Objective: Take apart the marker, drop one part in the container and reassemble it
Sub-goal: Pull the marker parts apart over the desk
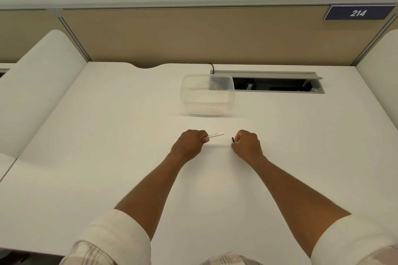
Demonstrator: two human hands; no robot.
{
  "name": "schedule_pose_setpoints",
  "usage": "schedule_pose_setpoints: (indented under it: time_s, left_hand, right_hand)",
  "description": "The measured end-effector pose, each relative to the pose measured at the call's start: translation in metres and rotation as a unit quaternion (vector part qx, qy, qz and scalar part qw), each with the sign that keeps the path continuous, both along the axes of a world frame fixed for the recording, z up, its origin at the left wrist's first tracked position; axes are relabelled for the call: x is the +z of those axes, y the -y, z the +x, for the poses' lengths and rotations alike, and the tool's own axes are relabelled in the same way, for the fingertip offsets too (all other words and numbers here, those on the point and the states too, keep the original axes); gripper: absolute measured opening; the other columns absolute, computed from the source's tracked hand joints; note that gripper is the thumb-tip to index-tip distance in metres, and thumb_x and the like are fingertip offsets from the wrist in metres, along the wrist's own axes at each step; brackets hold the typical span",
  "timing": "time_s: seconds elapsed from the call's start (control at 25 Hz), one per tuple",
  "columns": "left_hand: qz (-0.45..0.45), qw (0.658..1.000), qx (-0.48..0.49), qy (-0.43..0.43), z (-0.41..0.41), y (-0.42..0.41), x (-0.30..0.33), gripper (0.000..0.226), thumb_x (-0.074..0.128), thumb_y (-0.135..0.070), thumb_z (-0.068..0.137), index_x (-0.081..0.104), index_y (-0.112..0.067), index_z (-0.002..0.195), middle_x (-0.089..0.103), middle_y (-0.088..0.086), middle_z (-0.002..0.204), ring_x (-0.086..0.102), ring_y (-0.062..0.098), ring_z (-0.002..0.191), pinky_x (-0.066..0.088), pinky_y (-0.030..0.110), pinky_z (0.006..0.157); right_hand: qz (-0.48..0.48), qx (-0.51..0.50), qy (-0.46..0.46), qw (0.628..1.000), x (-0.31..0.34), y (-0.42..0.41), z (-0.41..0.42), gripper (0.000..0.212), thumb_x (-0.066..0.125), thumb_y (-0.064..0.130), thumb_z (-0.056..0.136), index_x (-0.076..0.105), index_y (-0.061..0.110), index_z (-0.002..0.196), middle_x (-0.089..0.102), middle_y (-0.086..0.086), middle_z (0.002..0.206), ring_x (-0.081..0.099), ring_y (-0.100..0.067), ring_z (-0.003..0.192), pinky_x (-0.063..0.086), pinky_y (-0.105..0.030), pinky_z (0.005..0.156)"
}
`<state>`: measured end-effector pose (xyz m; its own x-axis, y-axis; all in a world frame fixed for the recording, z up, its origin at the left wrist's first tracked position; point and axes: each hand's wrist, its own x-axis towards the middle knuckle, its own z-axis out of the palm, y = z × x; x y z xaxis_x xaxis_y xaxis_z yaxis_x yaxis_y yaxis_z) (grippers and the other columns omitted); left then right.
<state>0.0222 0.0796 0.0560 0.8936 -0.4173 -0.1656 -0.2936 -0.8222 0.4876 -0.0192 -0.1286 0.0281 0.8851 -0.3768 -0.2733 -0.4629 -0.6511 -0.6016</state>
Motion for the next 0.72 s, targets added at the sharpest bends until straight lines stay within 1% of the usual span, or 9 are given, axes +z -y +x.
schedule_pose_setpoints:
  time_s: [0.2,0.36,0.72]
  left_hand:
    - [-0.003,1.000,0.007,-0.007,0.003,-0.005,-0.005,0.022,0.044,-0.030,0.100,0.064,-0.021,0.093,0.064,0.002,0.084,0.054,0.023,0.074,0.039,0.032,0.059]
    - [-0.004,1.000,0.008,-0.017,0.002,-0.009,-0.008,0.023,0.044,-0.029,0.100,0.063,-0.019,0.092,0.065,0.003,0.084,0.058,0.026,0.077,0.046,0.036,0.063]
    - [0.005,1.000,0.001,-0.013,0.002,-0.012,-0.010,0.024,0.042,-0.029,0.100,0.063,-0.019,0.096,0.065,0.004,0.086,0.058,0.027,0.078,0.045,0.035,0.063]
  right_hand:
    - [-0.013,-0.009,-0.020,1.000,-0.005,-0.001,0.000,0.008,0.061,0.011,0.073,0.062,0.009,0.081,0.067,-0.007,0.087,0.065,-0.029,0.080,0.053,-0.035,0.066]
    - [-0.021,-0.016,-0.030,0.999,-0.006,-0.004,-0.001,0.009,0.061,0.014,0.075,0.062,0.008,0.082,0.067,-0.008,0.087,0.065,-0.031,0.079,0.054,-0.036,0.067]
    - [-0.022,-0.032,-0.040,0.998,-0.005,-0.006,-0.002,0.012,0.062,0.016,0.074,0.061,0.008,0.083,0.066,-0.008,0.088,0.064,-0.031,0.079,0.052,-0.035,0.066]
